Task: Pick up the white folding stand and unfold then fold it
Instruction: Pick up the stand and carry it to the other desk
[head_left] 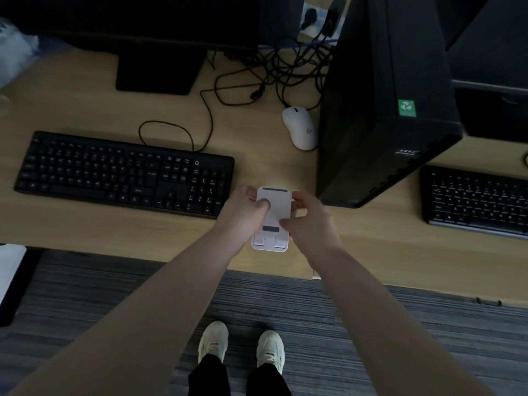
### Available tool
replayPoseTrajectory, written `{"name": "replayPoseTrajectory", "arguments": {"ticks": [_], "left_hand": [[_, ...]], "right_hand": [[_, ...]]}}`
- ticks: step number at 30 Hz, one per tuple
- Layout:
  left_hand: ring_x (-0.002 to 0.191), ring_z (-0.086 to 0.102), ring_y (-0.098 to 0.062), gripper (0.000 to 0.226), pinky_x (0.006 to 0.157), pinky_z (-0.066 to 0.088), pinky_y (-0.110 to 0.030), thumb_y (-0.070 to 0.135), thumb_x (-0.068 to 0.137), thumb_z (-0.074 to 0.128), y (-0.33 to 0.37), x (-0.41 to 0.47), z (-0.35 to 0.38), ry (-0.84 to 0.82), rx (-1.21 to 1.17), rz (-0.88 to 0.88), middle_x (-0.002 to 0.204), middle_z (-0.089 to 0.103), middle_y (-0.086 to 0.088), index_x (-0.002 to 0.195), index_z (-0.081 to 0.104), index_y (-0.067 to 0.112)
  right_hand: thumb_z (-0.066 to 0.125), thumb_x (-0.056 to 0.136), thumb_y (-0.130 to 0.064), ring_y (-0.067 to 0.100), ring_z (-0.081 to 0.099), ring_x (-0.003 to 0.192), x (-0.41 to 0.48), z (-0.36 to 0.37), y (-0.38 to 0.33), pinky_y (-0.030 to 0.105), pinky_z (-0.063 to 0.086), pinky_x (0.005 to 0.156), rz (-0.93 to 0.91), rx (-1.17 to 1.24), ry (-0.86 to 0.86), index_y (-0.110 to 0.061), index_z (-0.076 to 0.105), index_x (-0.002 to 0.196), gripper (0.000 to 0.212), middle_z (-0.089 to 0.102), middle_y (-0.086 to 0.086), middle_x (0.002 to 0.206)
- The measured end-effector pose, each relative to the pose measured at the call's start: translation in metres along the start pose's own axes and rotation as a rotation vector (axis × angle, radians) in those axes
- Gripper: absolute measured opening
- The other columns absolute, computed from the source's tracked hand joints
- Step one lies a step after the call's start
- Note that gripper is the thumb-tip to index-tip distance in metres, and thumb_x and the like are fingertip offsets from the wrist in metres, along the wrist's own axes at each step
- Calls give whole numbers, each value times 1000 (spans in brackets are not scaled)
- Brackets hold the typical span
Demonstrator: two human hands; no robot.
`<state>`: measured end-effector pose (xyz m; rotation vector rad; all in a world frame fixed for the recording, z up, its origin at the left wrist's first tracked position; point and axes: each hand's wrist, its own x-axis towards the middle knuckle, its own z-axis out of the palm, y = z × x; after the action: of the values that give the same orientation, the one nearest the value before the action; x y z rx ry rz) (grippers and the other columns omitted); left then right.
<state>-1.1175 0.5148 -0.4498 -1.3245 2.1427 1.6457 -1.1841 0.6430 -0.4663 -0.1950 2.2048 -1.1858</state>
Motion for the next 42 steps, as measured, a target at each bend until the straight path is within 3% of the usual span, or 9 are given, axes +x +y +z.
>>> {"name": "replayPoseTrajectory", "arguments": {"ticks": [5, 11, 15, 19, 22, 30, 35, 38, 42], "left_hand": [[74, 62, -8, 30, 52, 40, -25, 20, 93, 58, 32, -16, -18, 53, -38, 52, 94, 64, 5, 123, 58, 18], [75, 61, -10, 25, 58, 46, -30, 27, 92, 58, 90, -52, -49, 99, -3, 177, 93, 64, 6, 117, 55, 27], [79, 59, -7, 22, 65, 49, -32, 31, 93, 59, 132, -83, -69, 137, 28, 252, 94, 61, 13, 112, 51, 34], [86, 60, -6, 28, 64, 50, -29, 29, 92, 63, 170, -117, -86, 143, 11, 317, 102, 61, 13, 118, 52, 33], [88, 60, -7, 27, 64, 50, -29, 28, 92, 66, 194, -141, -97, 174, -8, 363, 105, 62, 11, 116, 54, 32], [86, 61, -2, 29, 58, 42, -21, 29, 89, 70, 224, -184, -114, 252, 54, 466, 102, 64, 13, 115, 57, 32], [87, 62, -3, 29, 59, 43, -21, 28, 89, 72, 227, -198, -114, 258, 67, 489, 104, 64, 11, 114, 57, 30], [88, 62, -4, 30, 61, 45, -22, 26, 88, 72, 226, -205, -114, 253, 64, 499, 105, 64, 10, 113, 57, 30], [88, 63, -4, 33, 60, 44, -20, 24, 86, 73, 226, -214, -114, 260, 65, 516, 104, 64, 9, 115, 57, 29]], "right_hand": [[68, 83, 3, 2, 63, 84, -9, -16, -35, 11, 46, 51, -74, 49, 18, -33, 60, 121, 52, 62, -20, 100], [67, 83, 4, 6, 67, 85, -32, -49, -97, 31, 61, 68, -158, 118, 36, -43, 58, 101, 51, 67, -17, 95], [68, 86, -2, 14, 69, 89, -57, -76, -142, 28, 57, 61, -216, 162, 17, -50, 58, 94, 49, 71, -13, 99], [69, 87, -2, 11, 69, 93, -81, -101, -183, 27, 61, 65, -287, 177, 29, -35, 63, 122, 49, 71, -11, 104], [71, 86, -2, 5, 68, 89, -99, -119, -208, 14, 54, 52, -344, 201, 37, -38, 63, 118, 48, 71, -16, 100], [73, 85, 0, 0, 69, 89, -129, -144, -240, 9, 54, 54, -461, 228, 42, -34, 64, 118, 49, 73, -13, 102], [74, 86, 1, -5, 67, 81, -139, -150, -244, 4, 50, 51, -484, 208, 34, -41, 61, 106, 48, 71, -16, 97], [74, 86, 0, -3, 66, 86, -144, -153, -245, 5, 50, 51, -499, 187, 29, -47, 57, 99, 51, 71, -16, 99], [75, 86, -2, 5, 69, 97, -149, -157, -244, 14, 55, 58, -512, 182, 21, -36, 61, 118, 50, 72, -12, 105]]}}
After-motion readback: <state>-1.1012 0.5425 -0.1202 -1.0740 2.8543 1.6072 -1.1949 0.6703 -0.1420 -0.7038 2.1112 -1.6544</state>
